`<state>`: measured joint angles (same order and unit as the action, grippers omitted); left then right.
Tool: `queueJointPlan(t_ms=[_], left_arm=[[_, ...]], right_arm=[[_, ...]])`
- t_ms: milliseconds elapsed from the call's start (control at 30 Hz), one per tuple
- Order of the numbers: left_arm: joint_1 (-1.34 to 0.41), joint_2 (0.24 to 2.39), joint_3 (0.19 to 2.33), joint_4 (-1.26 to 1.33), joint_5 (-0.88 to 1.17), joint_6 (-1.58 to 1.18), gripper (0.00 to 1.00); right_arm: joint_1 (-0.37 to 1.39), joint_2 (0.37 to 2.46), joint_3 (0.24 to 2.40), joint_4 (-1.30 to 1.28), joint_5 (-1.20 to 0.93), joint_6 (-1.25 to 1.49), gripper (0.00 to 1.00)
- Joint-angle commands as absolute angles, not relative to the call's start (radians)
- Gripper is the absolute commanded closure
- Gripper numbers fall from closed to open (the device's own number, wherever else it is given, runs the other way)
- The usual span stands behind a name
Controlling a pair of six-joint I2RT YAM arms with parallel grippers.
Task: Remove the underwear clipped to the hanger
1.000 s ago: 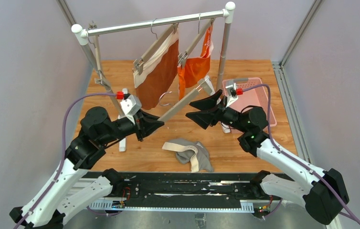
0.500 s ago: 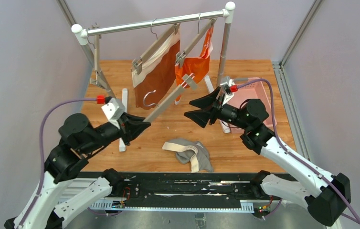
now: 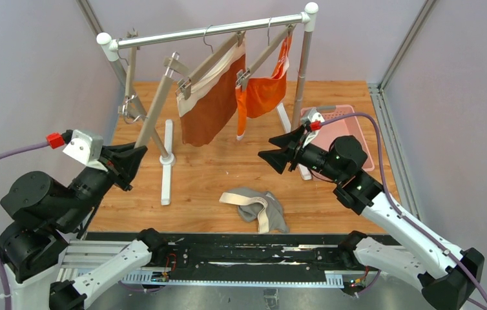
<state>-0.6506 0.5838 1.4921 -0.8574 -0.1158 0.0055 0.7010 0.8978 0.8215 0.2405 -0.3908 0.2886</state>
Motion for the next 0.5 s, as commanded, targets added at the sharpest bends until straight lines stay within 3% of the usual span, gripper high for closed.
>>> queueJointPlan(t_ms=[0, 467], left_arm=[[-0.654, 0.623, 1.539, -0.974, -0.400, 0.042, 1.00], [-0.654, 0.749, 1.502, -0.974, -0.543, 0.069, 1.00]], right_arm=[[0.714, 0.864, 0.795, 0.194, -0.354, 0.248, 0.41], [0.714, 0.872, 0.767, 0.208, -0.353, 0.233, 0.41]])
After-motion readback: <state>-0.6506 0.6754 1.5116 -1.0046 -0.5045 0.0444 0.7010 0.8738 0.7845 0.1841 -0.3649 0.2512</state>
